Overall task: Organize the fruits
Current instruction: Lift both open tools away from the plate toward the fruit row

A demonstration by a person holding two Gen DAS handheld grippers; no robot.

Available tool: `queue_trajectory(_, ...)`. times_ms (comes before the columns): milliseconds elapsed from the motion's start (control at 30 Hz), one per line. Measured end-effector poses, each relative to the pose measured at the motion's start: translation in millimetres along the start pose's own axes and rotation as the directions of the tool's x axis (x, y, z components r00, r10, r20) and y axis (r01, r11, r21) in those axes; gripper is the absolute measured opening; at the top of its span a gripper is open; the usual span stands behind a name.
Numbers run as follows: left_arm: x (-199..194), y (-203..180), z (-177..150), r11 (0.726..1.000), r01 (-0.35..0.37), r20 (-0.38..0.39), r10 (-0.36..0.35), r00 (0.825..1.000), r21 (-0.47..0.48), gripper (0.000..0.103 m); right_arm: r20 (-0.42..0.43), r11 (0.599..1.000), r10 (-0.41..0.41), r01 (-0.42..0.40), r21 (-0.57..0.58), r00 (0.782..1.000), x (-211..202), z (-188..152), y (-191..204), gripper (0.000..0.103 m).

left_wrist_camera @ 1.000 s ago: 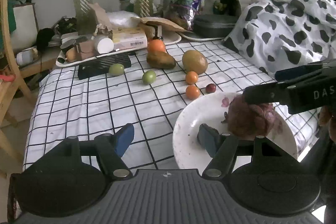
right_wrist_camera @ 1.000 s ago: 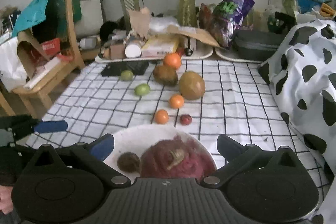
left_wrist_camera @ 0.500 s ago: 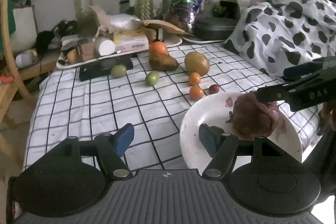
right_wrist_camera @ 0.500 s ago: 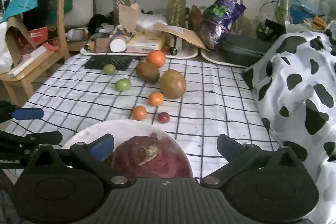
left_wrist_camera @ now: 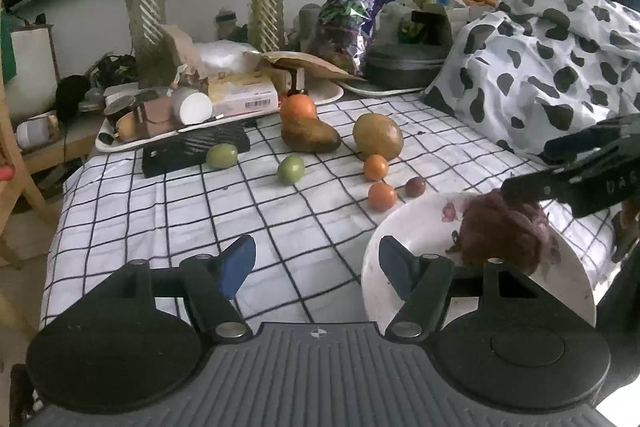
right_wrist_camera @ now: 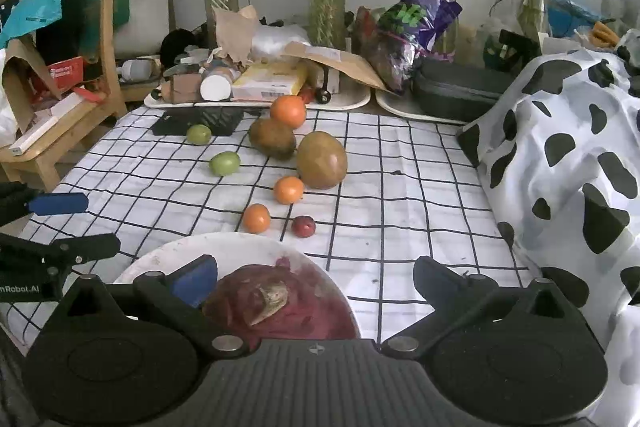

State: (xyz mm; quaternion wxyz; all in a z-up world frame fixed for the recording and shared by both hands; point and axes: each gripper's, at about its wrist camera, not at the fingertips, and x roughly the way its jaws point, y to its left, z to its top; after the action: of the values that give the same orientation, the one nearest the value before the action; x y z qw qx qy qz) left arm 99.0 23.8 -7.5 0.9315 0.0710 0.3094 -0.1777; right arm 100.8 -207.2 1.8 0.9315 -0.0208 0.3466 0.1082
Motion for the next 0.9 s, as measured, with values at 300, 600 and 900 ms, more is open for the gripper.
queue_trajectory(300, 21.5, 11.2, 9.9, 0.999, 0.001, -0.023, -0.002, 1.0, -0.033, 0.067, -0.001, 1.0, 0.001, -0.001, -0.013, 1.0, 7.5, 2.9, -6.5, 0.103)
queue_trajectory(600, 41.7, 25.2, 20.3, 1.0, 0.001, -0.02, -0.002, 1.0, -0.03, 0.066, -0.008, 1.0, 0.009, -0.009, -0.02, 1.0, 22.1, 12.8, -15.0, 0.103)
queue_trajectory(900, 69.0, 34.2, 30.0, 1.0, 0.022, -0.04, -0.023, 0.999, -0.016, 0.066, -0.028, 0.998, 0.023, -0.025, -0.058, 0.999, 45.5, 26.7, -16.3, 0.103)
